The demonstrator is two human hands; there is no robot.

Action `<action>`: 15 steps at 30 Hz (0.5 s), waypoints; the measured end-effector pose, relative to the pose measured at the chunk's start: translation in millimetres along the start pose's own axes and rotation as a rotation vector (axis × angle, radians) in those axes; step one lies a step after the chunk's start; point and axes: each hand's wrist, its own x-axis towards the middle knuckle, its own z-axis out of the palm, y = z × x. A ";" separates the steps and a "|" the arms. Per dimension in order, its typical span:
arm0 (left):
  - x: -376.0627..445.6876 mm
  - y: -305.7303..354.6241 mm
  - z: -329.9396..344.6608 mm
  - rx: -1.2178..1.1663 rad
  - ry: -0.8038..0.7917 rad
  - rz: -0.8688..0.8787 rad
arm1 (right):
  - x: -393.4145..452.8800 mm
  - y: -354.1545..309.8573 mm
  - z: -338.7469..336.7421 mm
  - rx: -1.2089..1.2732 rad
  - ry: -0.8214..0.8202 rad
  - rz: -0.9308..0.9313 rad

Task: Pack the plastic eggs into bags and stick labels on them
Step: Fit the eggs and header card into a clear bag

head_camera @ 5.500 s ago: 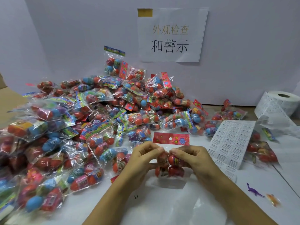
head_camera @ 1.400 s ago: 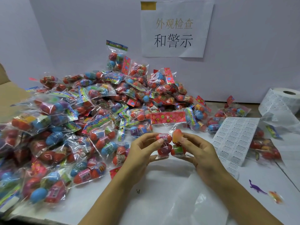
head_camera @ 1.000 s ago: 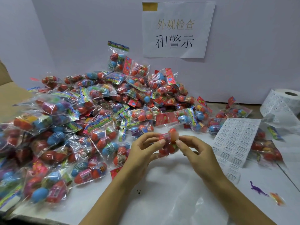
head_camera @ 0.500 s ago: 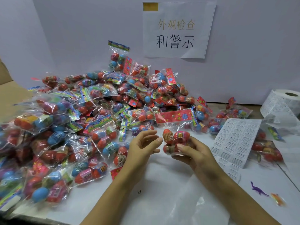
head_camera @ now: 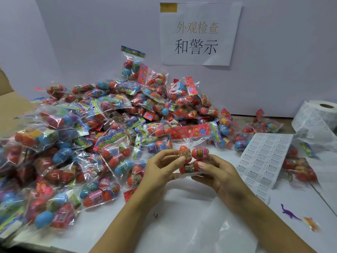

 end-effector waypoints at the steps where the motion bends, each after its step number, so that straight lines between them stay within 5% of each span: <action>1: -0.2 0.3 0.4 0.003 -0.003 -0.002 | 0.0 0.0 0.0 0.001 -0.002 0.002; 15: -5.5 6.5 4.0 0.009 -0.191 -0.068 | 4.7 -4.5 -4.4 0.127 0.343 0.013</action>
